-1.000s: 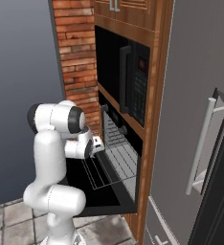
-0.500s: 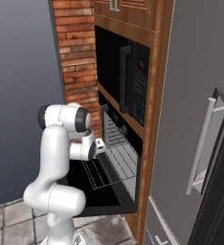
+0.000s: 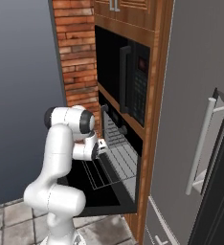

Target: Place the fish on the rack of the oven, and slide the rack back inside. Close the oven door.

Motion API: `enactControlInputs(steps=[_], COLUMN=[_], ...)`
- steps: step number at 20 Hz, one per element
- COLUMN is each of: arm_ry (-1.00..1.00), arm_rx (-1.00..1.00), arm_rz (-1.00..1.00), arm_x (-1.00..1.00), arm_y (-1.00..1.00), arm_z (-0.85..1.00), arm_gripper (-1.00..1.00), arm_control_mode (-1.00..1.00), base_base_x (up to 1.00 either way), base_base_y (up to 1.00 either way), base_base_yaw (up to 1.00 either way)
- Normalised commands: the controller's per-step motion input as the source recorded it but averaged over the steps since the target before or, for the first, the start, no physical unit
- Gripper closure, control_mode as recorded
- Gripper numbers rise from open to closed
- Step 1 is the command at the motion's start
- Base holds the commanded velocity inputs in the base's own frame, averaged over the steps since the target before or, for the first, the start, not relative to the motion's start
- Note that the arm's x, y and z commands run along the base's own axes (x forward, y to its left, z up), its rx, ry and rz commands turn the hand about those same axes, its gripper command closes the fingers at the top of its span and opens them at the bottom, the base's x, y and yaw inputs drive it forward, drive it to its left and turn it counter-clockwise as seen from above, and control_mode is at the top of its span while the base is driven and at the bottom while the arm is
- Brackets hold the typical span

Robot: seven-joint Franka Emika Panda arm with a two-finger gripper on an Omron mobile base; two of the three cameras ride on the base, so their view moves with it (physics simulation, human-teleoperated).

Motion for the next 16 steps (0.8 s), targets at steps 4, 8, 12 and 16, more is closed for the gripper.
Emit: enactControlInputs(steps=[4, 8, 12, 16], arm_ry=[-0.04, -0.03, -0.01, 0.00], arm_rx=[0.00, 0.00, 0.00, 0.00], arm_rz=[0.00, 0.00, 0.00, 0.00], arm_x=[0.35, 0.39, 0.36, 0.36], arm_y=[0.00, -0.06, -0.03, 0.00], arm_z=[-0.30, -0.23, -0.24, -0.22], arm_gripper=[1.00, 1.00, -1.00, -1.00], arm_control_mode=[-1.00, -1.00, -1.00, -1.00], base_base_x=[0.00, 0.00, 0.00, 0.00], base_base_y=[0.00, 0.00, 0.00, 0.00], base_base_yaw=[0.00, 0.00, 0.00, 0.00])
